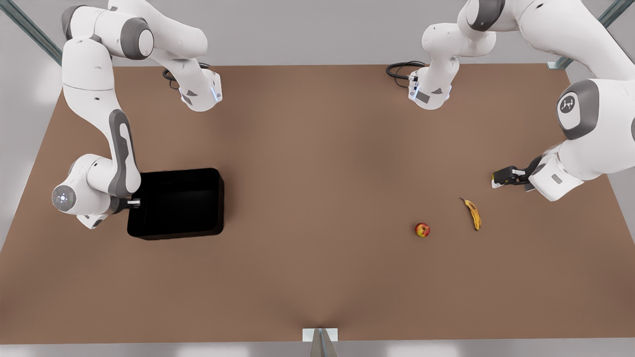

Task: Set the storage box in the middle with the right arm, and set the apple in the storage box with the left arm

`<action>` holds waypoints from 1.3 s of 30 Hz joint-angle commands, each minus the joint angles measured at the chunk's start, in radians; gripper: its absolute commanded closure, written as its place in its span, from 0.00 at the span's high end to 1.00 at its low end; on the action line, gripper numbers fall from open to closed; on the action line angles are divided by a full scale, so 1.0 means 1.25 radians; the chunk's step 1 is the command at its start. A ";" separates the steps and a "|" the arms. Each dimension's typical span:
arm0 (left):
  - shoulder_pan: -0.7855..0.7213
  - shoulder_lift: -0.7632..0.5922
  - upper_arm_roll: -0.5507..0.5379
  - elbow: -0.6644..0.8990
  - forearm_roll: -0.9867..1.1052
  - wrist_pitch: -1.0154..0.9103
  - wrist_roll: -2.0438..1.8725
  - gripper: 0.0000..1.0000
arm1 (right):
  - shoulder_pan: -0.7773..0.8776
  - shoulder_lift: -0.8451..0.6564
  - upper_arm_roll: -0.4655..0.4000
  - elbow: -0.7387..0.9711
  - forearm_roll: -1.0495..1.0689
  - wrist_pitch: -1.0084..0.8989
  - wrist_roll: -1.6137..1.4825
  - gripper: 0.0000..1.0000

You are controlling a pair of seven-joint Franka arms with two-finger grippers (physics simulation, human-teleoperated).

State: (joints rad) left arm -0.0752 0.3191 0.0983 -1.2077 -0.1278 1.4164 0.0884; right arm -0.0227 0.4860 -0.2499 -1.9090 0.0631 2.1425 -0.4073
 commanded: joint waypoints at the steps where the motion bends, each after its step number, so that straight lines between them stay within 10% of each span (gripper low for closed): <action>1: 0.000 -0.001 0.000 0.000 0.000 0.000 0.002 1.00 | 0.001 -0.005 0.000 0.020 -0.005 -0.041 -0.056 0.21; 14: 0.000 -0.001 0.001 0.000 0.002 -0.004 0.002 1.00 | 0.248 -0.017 0.012 0.247 0.186 -0.203 0.102 0.21; 22: 0.001 0.000 0.006 0.000 0.000 -0.004 0.002 1.00 | 0.400 0.227 0.086 0.559 0.275 -0.186 0.505 0.21; 29: 0.006 0.007 0.008 -0.011 0.005 -0.005 -0.001 1.00 | 0.402 0.300 0.105 0.574 0.275 -0.094 0.501 0.21; 31: 0.006 0.002 0.015 -0.011 0.005 -0.023 -0.002 1.00 | 0.402 0.301 0.105 0.568 0.275 -0.093 0.500 1.00; 39: -0.078 0.011 0.010 -0.127 0.007 0.120 -0.235 1.00 | 0.386 0.225 0.102 0.568 0.266 -0.251 0.496 1.00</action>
State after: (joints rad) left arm -0.1372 0.3351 0.1096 -1.3398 -0.1218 1.4447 0.0288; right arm 0.4542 0.7807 -0.1197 -1.2012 0.3972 1.9534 0.0401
